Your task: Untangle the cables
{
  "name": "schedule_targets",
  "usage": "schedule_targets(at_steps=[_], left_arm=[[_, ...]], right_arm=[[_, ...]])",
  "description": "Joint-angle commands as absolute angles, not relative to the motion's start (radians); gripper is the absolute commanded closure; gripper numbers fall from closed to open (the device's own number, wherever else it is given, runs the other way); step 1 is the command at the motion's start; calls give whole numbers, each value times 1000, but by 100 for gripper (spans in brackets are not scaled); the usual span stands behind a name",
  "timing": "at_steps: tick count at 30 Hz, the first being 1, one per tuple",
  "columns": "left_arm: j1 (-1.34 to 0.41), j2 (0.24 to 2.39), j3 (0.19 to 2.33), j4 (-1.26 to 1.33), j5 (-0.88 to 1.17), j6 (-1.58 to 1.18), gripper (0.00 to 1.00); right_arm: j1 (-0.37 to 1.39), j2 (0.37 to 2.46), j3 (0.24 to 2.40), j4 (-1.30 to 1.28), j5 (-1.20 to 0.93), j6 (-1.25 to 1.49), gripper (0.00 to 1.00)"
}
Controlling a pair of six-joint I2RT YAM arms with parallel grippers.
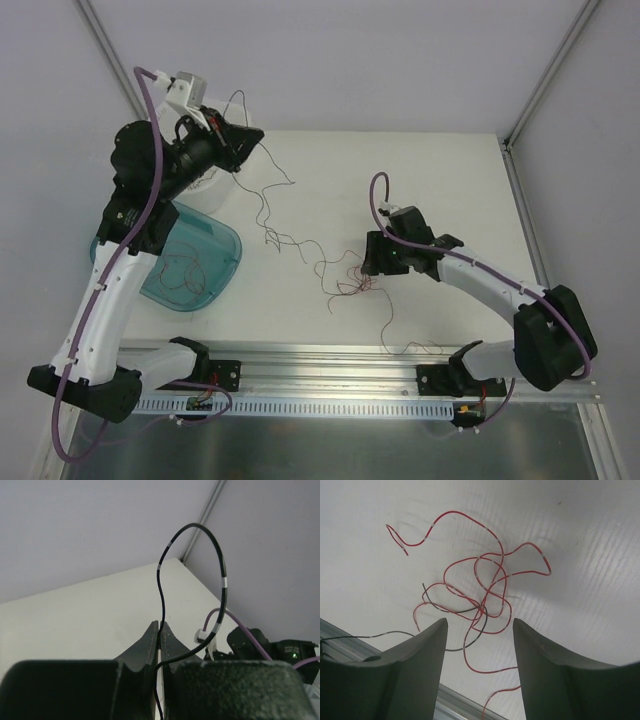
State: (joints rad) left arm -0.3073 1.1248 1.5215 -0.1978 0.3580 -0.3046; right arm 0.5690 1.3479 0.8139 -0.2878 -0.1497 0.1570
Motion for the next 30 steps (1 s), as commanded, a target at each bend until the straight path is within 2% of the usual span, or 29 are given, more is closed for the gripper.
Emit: schedule_targets(at_steps=[1, 8, 9, 11, 12, 14, 15, 17, 18, 19, 23, 30], left_arm=[[-357, 1106, 1381, -166, 354, -316, 100], [-419, 1052, 983, -167, 338, -276, 100], [-420, 1042, 948, -169, 327, -270, 97], [-422, 1009, 892, -187, 314, -255, 88], [-425, 1000, 849, -195, 322, -249, 75], [-436, 986, 815, -210, 379, -230, 61], [-445, 980, 810, -210, 402, -224, 48], [-483, 976, 818, -212, 466, -204, 36], [-501, 979, 827, -212, 477, -198, 27], [-521, 985, 837, -212, 480, -184, 24], [-653, 1054, 914, -209, 402, -189, 20], [-903, 1348, 988, -126, 195, -270, 27]], right_arm=[[571, 1327, 813, -273, -91, 166, 42], [571, 1266, 827, -351, -17, 150, 42], [571, 1259, 830, -362, -11, 150, 42], [569, 1252, 825, -380, -6, 156, 42], [569, 1249, 822, -382, -8, 156, 41], [569, 1246, 816, -387, -6, 173, 41], [569, 1247, 815, -390, -6, 178, 41], [569, 1243, 808, -393, -8, 190, 41], [569, 1238, 808, -394, 24, 192, 42], [568, 1229, 810, -397, 34, 192, 42], [568, 1201, 813, -434, 69, 210, 42], [535, 1163, 804, -482, 100, 274, 43]])
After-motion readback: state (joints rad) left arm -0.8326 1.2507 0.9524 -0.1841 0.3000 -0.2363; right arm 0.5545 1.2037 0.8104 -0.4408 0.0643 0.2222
